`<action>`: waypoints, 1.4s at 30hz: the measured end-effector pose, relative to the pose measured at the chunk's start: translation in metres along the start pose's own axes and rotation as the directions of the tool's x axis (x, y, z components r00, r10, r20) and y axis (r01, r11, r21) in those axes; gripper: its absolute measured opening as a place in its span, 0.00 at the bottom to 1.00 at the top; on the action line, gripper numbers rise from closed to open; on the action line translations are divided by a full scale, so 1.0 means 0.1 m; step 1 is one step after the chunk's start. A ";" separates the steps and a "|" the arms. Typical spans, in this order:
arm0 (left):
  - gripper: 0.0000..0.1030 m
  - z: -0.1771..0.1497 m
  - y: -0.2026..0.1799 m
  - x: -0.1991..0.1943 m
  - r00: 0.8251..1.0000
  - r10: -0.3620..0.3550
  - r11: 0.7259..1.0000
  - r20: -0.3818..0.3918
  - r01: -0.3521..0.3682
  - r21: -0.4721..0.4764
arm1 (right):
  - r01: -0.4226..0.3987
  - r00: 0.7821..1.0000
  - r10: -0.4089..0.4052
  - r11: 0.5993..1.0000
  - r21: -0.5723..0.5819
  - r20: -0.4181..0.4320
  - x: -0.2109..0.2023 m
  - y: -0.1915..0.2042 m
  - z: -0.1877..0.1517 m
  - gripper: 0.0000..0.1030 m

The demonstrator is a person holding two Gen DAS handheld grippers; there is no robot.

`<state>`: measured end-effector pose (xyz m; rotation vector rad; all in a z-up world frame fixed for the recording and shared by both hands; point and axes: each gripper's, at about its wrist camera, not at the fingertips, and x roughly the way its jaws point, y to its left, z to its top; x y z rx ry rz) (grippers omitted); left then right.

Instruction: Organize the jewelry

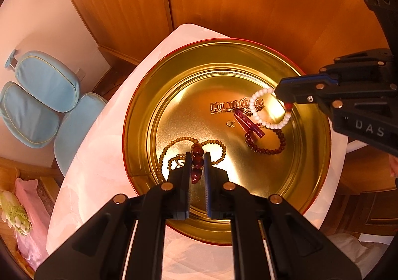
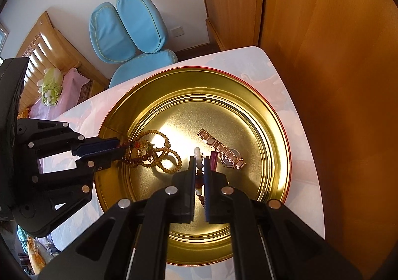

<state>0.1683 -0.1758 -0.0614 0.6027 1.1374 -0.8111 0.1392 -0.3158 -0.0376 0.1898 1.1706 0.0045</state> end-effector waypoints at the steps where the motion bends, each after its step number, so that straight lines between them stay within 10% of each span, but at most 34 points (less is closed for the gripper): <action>1: 0.09 0.00 0.00 0.00 1.000 -0.002 1.000 0.000 0.002 -0.001 | 0.000 1.000 0.000 1.000 0.002 0.000 0.00 0.00 0.00 0.07; 5: 0.13 0.00 -0.01 -0.02 1.000 -0.004 1.000 0.009 0.004 -0.007 | 0.030 0.999 -0.030 0.999 0.011 0.023 -0.02 -0.01 0.00 0.08; 7: 0.55 0.00 0.00 -0.01 1.000 0.010 1.000 0.002 -0.010 -0.019 | 0.026 0.999 -0.027 0.999 0.032 0.021 -0.02 -0.03 0.00 0.32; 8: 0.79 0.00 0.00 -0.03 0.999 0.037 0.999 0.009 -0.037 -0.026 | 0.042 0.998 -0.043 0.998 0.035 0.034 -0.04 -0.03 0.00 0.61; 10: 0.79 0.00 -0.02 -0.06 0.998 0.055 0.998 0.039 -0.054 -0.016 | 0.080 0.993 -0.082 0.996 0.030 0.082 -0.10 -0.02 -0.02 0.77; 39: 0.79 -0.15 -0.01 -0.05 0.997 0.070 0.997 0.033 -0.069 -0.019 | 0.067 0.995 -0.070 0.997 0.035 0.071 -0.10 0.02 -0.12 0.77; 42: 0.79 -0.16 0.03 -0.02 0.997 0.069 0.996 0.020 -0.068 -0.052 | 0.036 0.998 -0.040 0.997 0.064 0.051 -0.07 -0.01 -0.14 0.91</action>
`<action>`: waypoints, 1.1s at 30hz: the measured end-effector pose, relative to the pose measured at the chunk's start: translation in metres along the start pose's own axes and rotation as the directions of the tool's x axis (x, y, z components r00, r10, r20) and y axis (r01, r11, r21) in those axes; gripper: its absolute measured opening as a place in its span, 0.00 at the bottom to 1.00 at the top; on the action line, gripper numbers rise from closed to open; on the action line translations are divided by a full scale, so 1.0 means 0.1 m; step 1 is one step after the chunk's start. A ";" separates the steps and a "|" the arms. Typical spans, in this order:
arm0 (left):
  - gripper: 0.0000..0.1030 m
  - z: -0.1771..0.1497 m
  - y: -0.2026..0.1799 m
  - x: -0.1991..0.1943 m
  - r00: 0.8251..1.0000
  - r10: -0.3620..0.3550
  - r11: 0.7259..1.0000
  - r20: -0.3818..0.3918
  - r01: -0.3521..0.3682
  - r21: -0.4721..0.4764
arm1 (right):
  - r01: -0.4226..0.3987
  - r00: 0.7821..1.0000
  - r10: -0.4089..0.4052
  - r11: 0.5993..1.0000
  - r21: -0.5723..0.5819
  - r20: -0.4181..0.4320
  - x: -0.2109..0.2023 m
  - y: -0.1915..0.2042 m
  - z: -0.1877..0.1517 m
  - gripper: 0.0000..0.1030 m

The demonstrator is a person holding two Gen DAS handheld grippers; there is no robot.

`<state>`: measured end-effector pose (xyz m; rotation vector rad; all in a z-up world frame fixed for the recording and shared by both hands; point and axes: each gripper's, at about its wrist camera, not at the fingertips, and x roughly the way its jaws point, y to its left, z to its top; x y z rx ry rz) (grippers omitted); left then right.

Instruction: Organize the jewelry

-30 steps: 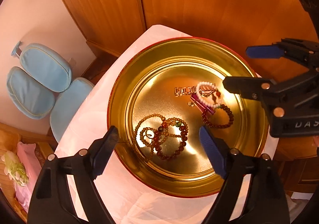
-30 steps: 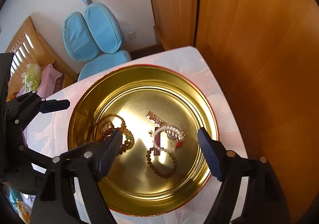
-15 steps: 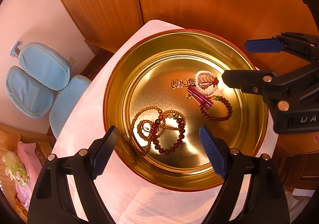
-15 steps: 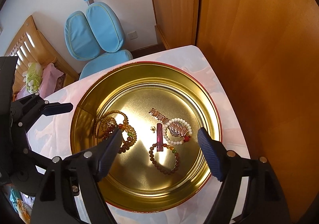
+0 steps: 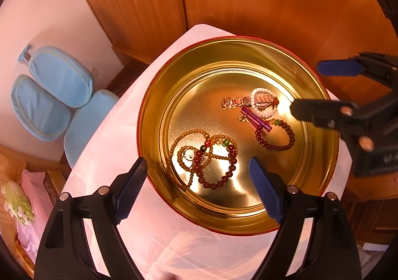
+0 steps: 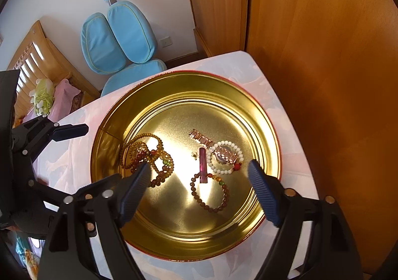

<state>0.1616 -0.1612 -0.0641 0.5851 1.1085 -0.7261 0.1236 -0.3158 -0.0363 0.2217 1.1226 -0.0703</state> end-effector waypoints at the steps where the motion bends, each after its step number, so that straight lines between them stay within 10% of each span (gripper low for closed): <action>1: 0.79 0.00 0.01 -0.01 1.000 -0.002 1.000 0.005 0.002 -0.006 | -0.004 1.000 0.005 1.000 0.016 -0.013 0.01 -0.01 -0.01 0.91; 9: 0.93 -0.08 -0.02 -0.01 0.996 0.045 0.999 0.073 -0.045 -0.004 | 0.130 0.990 -0.126 0.989 -0.067 0.066 -0.07 0.12 -0.18 0.96; 33: 0.93 -0.17 0.03 0.02 0.998 0.053 0.998 0.044 -0.051 -0.042 | 0.109 0.994 -0.108 0.993 -0.048 0.028 0.02 0.17 -0.31 0.96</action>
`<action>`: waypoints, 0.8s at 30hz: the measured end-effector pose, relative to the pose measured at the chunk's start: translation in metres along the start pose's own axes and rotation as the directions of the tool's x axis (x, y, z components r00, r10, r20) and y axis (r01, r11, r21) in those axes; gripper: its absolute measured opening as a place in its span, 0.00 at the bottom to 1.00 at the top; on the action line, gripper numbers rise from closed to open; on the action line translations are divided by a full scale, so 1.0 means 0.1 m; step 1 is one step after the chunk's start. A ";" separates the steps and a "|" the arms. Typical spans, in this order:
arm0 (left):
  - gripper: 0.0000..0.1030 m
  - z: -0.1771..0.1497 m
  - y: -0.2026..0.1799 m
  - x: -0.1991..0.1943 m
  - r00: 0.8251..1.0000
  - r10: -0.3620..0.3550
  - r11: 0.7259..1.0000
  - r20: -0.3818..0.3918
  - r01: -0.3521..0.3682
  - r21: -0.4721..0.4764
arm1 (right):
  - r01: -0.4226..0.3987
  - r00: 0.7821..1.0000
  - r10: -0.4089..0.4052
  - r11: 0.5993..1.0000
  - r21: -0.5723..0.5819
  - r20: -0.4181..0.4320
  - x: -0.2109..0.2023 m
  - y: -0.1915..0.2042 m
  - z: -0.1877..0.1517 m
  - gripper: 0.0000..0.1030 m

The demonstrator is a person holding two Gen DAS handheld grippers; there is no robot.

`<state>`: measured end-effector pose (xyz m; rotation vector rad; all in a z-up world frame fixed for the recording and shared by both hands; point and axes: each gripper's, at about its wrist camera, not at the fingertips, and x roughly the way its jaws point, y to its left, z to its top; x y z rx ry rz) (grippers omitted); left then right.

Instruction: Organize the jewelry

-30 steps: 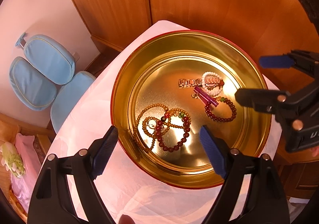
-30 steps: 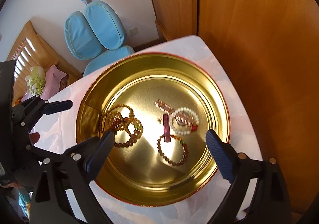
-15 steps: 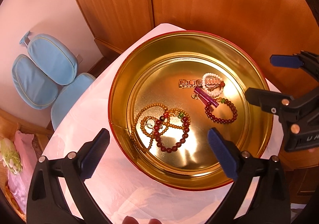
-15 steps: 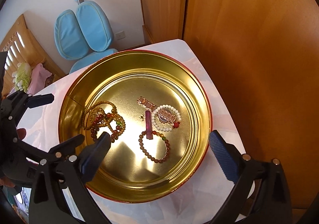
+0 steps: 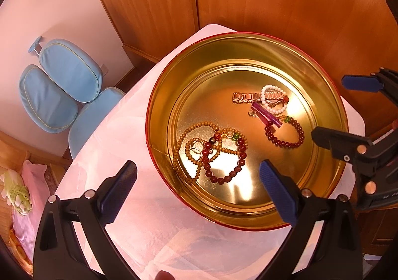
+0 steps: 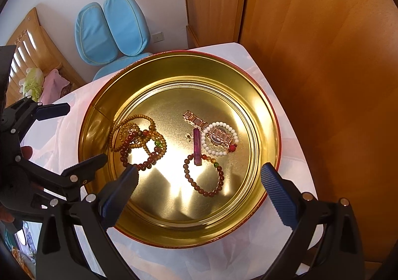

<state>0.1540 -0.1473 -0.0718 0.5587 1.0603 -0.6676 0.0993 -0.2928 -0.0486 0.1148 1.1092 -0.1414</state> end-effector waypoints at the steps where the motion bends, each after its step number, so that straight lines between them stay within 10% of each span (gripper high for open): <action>1: 0.93 -0.01 0.00 0.01 1.000 0.004 1.000 0.002 -0.004 0.000 | -0.005 1.000 0.005 1.000 0.005 0.004 -0.01 0.00 0.00 0.96; 24: 0.93 -0.28 -0.10 -0.13 0.986 -0.160 0.982 0.057 0.165 -0.097 | -0.067 0.995 0.058 0.991 0.114 0.082 -0.33 -0.10 -0.20 0.96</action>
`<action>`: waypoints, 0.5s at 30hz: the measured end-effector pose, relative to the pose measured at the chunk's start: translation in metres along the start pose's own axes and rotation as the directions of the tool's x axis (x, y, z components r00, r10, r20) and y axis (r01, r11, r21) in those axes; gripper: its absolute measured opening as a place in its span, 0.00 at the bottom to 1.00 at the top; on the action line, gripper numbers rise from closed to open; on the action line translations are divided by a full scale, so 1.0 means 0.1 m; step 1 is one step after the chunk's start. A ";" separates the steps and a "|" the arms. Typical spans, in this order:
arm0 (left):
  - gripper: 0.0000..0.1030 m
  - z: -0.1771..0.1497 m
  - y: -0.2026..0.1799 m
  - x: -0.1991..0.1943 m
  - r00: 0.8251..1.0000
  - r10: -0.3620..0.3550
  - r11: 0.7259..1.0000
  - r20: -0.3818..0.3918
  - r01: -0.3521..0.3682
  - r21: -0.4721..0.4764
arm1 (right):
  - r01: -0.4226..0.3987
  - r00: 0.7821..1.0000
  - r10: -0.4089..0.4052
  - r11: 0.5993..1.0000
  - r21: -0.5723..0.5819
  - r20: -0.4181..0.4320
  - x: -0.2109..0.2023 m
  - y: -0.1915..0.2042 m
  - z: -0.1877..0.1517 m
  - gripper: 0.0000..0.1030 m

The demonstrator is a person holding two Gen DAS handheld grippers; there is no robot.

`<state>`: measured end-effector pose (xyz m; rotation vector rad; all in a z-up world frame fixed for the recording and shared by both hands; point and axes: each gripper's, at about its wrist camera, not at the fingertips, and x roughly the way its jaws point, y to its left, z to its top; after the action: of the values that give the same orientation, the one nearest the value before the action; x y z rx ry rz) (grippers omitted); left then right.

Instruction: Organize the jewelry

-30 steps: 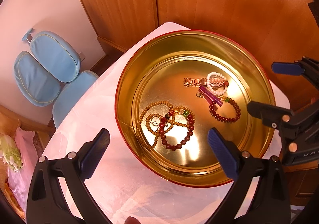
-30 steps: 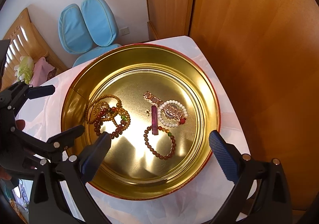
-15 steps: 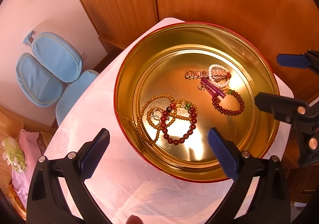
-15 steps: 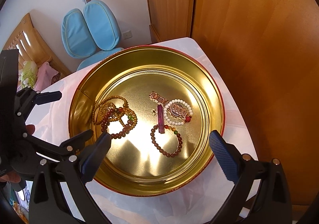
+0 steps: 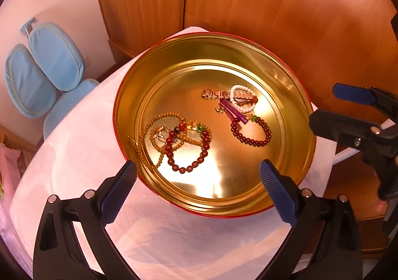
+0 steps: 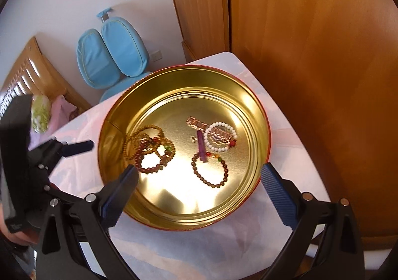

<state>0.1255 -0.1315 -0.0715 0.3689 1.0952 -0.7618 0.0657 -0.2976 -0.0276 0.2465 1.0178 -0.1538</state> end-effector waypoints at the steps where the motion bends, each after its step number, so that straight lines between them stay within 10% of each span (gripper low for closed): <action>1: 0.93 -0.01 -0.02 0.00 1.000 0.007 1.000 0.005 -0.007 -0.001 | 0.003 1.000 -0.002 1.000 -0.015 0.004 -0.02 0.02 -0.01 0.96; 11: 0.93 -0.22 -0.05 -0.33 0.995 0.036 0.996 0.091 -0.029 -0.080 | -0.040 0.998 0.041 0.999 -0.033 0.039 -0.10 -0.04 -0.07 0.96; 15: 0.93 -0.73 0.15 -0.63 0.983 0.078 0.969 0.164 -0.036 -0.245 | -0.022 0.996 0.032 0.992 -0.122 0.077 -0.10 0.13 -0.17 0.96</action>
<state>0.0728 -0.0532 -0.0473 0.1245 0.9960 -0.5888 0.0500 -0.2802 -0.0256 0.1422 0.9409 -0.0763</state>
